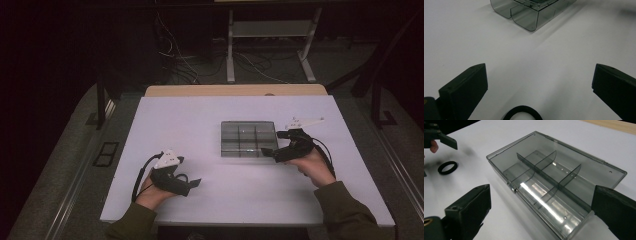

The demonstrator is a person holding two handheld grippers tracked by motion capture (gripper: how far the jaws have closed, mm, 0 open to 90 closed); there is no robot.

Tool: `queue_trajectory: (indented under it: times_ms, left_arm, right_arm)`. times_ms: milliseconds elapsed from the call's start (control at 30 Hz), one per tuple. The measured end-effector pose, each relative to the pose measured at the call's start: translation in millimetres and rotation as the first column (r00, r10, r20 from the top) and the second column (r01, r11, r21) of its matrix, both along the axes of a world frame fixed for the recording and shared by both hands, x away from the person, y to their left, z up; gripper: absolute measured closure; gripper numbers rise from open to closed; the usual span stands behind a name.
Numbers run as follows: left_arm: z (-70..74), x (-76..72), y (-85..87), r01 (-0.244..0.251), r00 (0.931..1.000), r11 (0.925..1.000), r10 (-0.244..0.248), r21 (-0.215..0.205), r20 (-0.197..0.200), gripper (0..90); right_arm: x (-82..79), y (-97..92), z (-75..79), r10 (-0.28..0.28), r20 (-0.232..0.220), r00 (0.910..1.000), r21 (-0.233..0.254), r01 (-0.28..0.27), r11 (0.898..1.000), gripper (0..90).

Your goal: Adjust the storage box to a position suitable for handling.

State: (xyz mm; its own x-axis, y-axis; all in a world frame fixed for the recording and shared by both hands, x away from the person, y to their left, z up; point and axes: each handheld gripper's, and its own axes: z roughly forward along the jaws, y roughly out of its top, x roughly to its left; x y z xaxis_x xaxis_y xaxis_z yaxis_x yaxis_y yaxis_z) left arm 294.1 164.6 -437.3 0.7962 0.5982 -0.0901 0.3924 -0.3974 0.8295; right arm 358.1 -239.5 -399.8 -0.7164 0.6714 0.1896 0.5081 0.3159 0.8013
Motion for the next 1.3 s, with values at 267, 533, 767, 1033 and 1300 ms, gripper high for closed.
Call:
queue_trajectory:
  times_ms: [267,533,767,1033,1300]
  left_arm:
    - [-0.3,-0.2,-0.1,0.003,1.0,1.0,-0.003,0.0,0.0,0.0]
    - [0.0,0.2,0.0,0.002,1.0,1.0,-0.002,0.003,0.002,0.0]
    - [-0.3,-0.1,-0.2,0.005,1.0,1.0,-0.005,0.002,0.0,0.0]
    - [0.1,-0.1,0.0,0.004,1.0,1.0,-0.004,0.001,0.001,0.0]
    - [0.0,-0.1,0.1,0.004,1.0,1.0,-0.004,-0.001,0.0,0.0]
  right_arm:
    - [7.9,5.1,0.2,0.001,-0.006,1.0,0.001,-0.001,1.0,2.4]
    - [18.1,9.8,-0.9,-0.004,-0.004,1.0,-0.007,0.004,1.0,2.5]
    - [28.6,15.7,-1.9,-0.011,-0.008,0.9999,-0.016,0.011,1.0,2.5]
    - [43.1,23.7,3.3,-0.029,-0.005,0.9996,-0.016,0.029,0.999,14.4]
    - [56.6,24.7,6.6,-0.05,-0.024,0.9984,-0.006,0.05,0.999,22.5]
